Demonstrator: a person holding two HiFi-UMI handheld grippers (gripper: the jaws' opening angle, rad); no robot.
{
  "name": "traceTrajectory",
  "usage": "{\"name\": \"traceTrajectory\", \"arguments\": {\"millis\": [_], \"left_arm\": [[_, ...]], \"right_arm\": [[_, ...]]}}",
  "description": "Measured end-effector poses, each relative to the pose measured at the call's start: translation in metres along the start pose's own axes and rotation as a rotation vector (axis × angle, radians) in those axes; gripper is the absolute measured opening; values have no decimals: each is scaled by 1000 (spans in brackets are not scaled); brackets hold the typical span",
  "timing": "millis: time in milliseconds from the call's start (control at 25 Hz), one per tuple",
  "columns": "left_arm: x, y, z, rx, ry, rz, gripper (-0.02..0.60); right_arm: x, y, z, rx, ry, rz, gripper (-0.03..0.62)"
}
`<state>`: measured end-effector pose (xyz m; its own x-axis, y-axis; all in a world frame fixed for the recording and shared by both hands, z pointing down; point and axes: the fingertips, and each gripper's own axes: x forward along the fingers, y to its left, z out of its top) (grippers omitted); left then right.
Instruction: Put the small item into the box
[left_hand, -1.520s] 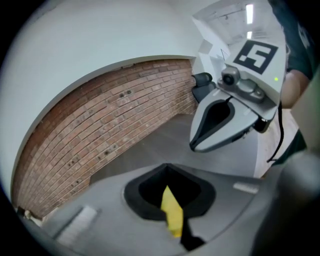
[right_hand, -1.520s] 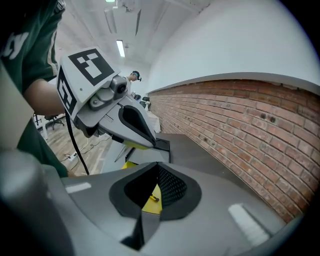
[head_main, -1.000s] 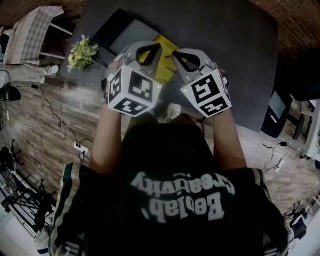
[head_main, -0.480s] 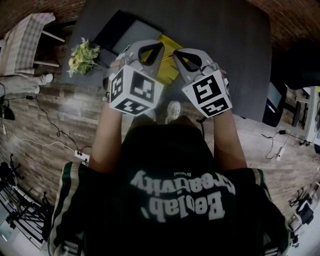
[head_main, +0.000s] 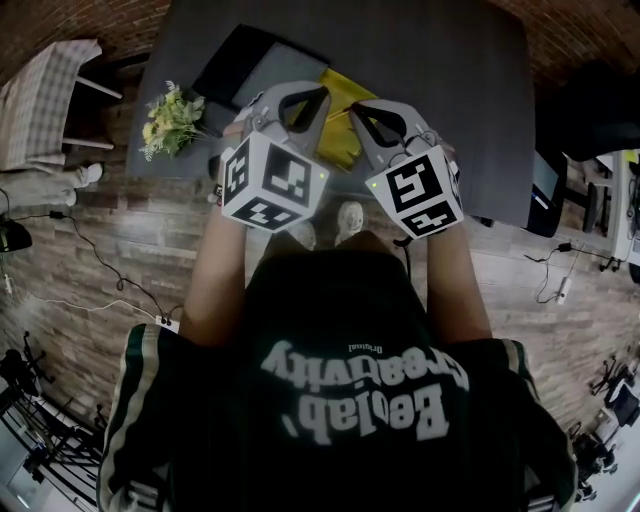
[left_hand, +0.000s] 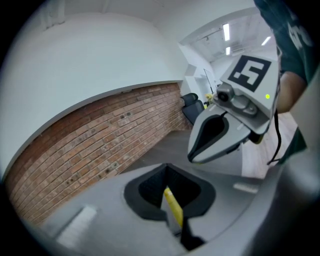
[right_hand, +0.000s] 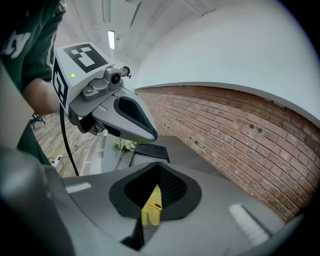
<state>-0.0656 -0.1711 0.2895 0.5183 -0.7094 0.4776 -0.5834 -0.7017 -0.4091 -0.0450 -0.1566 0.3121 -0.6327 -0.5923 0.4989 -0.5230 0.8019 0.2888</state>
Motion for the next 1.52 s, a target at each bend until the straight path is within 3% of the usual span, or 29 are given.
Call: {"name": "traceTrajectory", "arguments": {"millis": [840, 1520], "left_arm": [[-48, -3, 7, 83, -109, -4, 2], [-45, -11, 13, 114, -119, -17, 2]], "right_arm": [[-15, 35, 23, -29, 16, -86, 6], [-19, 34, 24, -40, 14, -87, 5]]}}
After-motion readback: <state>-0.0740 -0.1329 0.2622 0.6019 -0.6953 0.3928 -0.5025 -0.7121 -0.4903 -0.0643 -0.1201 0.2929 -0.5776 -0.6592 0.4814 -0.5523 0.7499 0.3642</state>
